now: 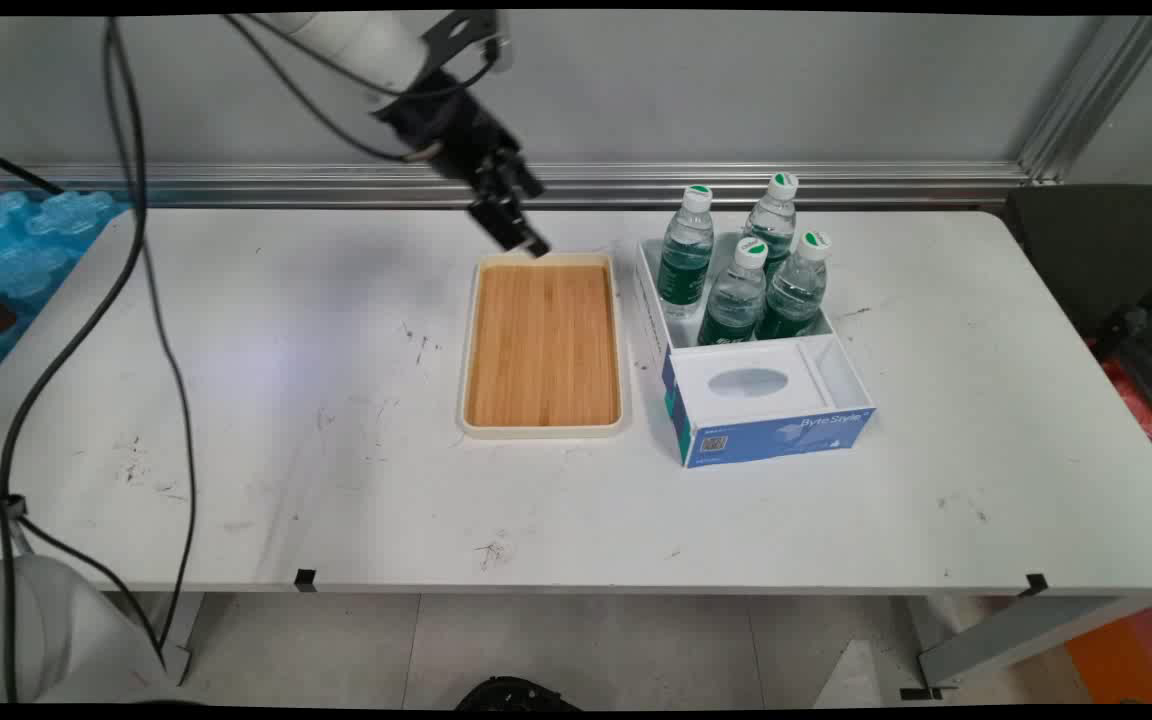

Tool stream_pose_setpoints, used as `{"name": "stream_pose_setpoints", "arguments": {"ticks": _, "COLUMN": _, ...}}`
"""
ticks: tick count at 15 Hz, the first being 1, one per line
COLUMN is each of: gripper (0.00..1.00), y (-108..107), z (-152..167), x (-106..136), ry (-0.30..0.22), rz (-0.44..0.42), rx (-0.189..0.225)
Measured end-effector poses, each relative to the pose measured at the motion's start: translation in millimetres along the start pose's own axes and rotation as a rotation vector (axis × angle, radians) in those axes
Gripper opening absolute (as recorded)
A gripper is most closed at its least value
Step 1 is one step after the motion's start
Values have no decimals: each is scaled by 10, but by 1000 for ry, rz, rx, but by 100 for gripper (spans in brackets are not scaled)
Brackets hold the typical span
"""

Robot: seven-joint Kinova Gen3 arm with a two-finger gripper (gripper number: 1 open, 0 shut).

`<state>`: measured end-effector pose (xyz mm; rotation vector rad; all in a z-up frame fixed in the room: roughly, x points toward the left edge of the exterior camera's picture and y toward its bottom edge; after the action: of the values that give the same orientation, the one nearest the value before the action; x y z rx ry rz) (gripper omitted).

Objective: Pick up the green bottle from the white box

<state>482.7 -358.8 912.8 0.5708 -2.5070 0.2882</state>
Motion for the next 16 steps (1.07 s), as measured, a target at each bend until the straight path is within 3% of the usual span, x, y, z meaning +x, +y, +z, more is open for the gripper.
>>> {"name": "stream_pose_setpoints", "arguments": {"ticks": 6, "gripper": 100, "y": -163, "z": 425, "x": 402, "ry": 108, "rz": 11, "rx": 20}}
{"name": "stream_pose_setpoints", "arguments": {"ticks": 16, "gripper": 100, "y": -344, "z": 1206, "x": 547, "ry": 186, "rz": 12, "rx": 27}}
